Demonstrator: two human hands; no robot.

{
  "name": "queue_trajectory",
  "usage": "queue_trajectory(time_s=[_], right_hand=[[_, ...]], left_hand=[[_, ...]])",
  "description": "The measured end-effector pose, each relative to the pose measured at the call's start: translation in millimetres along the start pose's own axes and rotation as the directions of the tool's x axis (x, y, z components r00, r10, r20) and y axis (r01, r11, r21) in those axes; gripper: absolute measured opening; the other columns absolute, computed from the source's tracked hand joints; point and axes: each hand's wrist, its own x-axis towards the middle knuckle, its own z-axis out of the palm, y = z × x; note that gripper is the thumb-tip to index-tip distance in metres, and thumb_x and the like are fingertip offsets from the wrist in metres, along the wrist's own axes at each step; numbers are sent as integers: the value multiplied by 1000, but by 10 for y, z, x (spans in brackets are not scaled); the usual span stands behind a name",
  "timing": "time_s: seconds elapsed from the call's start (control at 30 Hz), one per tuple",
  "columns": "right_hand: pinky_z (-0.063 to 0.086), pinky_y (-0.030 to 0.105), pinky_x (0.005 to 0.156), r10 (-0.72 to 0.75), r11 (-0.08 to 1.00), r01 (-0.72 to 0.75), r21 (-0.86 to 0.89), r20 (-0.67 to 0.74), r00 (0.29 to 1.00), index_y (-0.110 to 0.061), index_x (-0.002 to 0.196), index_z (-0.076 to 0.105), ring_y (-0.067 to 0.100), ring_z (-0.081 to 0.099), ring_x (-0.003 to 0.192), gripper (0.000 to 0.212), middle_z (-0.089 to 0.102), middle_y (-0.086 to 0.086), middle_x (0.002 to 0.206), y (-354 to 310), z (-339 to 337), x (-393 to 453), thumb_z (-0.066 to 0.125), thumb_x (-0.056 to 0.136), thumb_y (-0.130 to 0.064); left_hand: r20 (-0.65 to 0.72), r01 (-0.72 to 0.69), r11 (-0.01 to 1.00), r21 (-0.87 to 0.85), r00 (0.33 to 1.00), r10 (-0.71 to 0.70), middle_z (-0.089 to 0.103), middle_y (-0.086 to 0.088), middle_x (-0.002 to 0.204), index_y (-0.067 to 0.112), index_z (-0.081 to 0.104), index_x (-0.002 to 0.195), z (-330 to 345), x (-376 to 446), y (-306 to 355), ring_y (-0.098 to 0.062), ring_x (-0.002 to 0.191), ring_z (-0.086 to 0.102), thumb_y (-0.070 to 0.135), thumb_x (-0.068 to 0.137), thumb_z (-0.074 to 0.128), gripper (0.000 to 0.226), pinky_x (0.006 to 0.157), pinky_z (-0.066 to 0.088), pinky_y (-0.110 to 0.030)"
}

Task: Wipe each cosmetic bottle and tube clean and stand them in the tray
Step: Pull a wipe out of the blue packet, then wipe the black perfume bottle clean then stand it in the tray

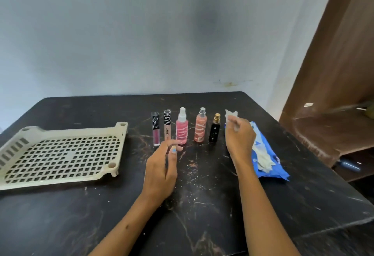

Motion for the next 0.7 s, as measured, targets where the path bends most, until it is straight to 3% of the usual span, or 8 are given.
queue_trajectory(time_s=[0.13, 0.23, 0.4, 0.5, 0.63, 0.7], right_hand=[[43, 32, 95, -123, 987, 135, -82, 139, 983, -12, 113, 68, 18, 57, 109, 28, 62, 5, 117, -17, 84, 108, 63, 92, -30], [43, 31, 92, -115, 979, 144, -147, 191, 975, -11, 115, 69, 20, 58, 110, 30, 64, 8, 118, 0, 122, 164, 63, 93, -30], [36, 23, 82, -114, 970, 149, -192, 185, 976, -8, 111, 70, 18, 58, 105, 27, 67, 9, 115, -10, 105, 199, 61, 95, -27], [32, 20, 78, -108, 961, 147, -233, 173, 979, -7, 106, 70, 14, 55, 94, 25, 67, 9, 110, -13, 71, 196, 59, 95, -27], [43, 32, 86, -94, 976, 105, -190, 65, 993, -9, 98, 71, 20, 61, 99, 23, 70, 7, 103, -39, -50, 53, 60, 93, -29], [45, 30, 82, -85, 992, 90, -90, 57, 995, -13, 96, 71, 17, 63, 95, 18, 70, 3, 97, -87, -104, -114, 63, 91, -28]], left_hand=[[41, -4, 999, 45, 999, 2, 68, 18, 89, 40, 54, 105, -87, 12, -82, -11, 76, 65, 37, 94, 34, 23, 67, 49, -24], [69, 8, 999, 47, 998, -11, 68, 18, 88, 35, 56, 106, -171, 1, -160, -9, 64, 62, 39, 93, 34, 25, 60, 46, -23], [140, 61, 998, 31, 988, -64, 67, 19, 93, 35, 55, 105, -284, -1, -203, -19, 77, 65, 46, 91, 33, 29, 71, 54, -39], [169, 69, 997, 34, 983, -74, 66, 20, 95, 39, 54, 104, -302, -21, -189, -23, 78, 65, 48, 91, 32, 26, 72, 53, -42], [155, 107, 994, 1, 982, -106, 67, 12, 93, 32, 57, 104, -331, -54, -212, -19, 80, 65, 46, 91, 34, 30, 75, 53, -44], [143, 132, 991, -30, 982, -127, 68, 5, 90, 32, 59, 103, -358, -55, -241, -21, 79, 64, 46, 90, 36, 30, 74, 53, -49]])
